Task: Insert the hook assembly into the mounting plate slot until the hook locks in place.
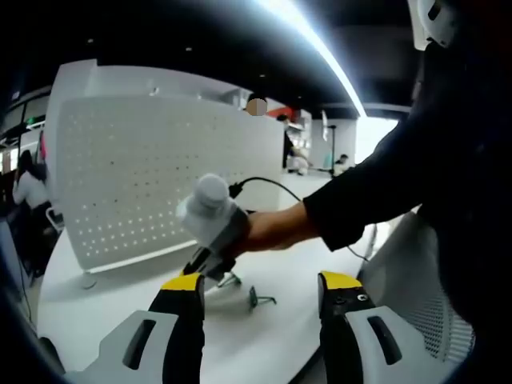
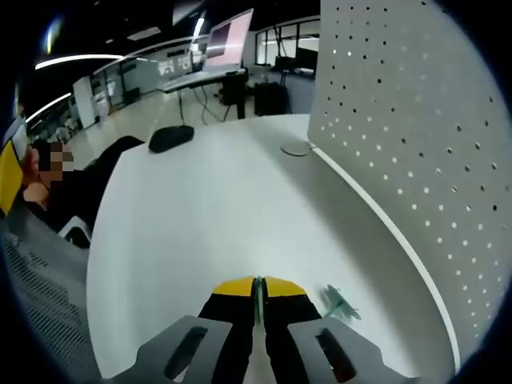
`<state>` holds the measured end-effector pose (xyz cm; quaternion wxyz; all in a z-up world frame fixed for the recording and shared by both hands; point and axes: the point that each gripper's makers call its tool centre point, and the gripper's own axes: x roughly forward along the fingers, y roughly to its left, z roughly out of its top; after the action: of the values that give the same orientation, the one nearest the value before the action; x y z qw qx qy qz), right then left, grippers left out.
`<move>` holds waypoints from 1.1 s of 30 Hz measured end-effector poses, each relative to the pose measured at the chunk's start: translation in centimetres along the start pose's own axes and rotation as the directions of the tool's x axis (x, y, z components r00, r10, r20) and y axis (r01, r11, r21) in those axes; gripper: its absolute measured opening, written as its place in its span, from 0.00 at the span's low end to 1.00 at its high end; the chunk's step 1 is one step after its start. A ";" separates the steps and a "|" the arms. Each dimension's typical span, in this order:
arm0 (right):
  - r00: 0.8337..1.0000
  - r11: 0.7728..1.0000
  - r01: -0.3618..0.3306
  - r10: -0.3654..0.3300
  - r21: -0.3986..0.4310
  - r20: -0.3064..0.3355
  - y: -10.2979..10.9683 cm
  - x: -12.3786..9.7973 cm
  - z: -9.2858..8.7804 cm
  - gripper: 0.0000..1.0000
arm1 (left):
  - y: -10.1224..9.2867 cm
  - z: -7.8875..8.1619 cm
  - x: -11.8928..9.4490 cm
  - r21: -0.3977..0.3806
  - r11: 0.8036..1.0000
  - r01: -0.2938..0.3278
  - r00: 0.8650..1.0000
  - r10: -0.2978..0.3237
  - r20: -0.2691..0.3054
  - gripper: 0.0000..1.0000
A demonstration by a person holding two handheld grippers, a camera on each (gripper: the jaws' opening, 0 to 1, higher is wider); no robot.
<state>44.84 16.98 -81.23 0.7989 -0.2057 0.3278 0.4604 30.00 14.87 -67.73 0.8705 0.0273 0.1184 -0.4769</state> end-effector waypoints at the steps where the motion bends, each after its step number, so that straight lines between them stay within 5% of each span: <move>1: 1.000 1.000 -0.006 0.006 -0.001 0.001 0.1 -0.1 0.0 0.03 | 0.0 0.0 0.0 0.000 1.000 0.001 1.000 -0.001 0.000 0.58; 19: 0.998 0.994 0.012 -0.018 -0.111 -0.053 0.1 0.0 -1.0 0.03 | 0.1 0.2 -0.2 -0.009 1.000 -0.005 1.000 0.005 0.012 0.57; 33: 0.997 0.994 0.022 -0.029 -0.105 -0.065 -0.3 -0.3 -1.5 0.04 | 0.2 0.3 -0.2 -0.015 1.000 -0.011 1.000 0.011 0.020 0.57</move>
<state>44.49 15.76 -82.04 0.7816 -0.2667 0.3270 0.4595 30.10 15.10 -67.38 0.8744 0.0167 0.1133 -0.4716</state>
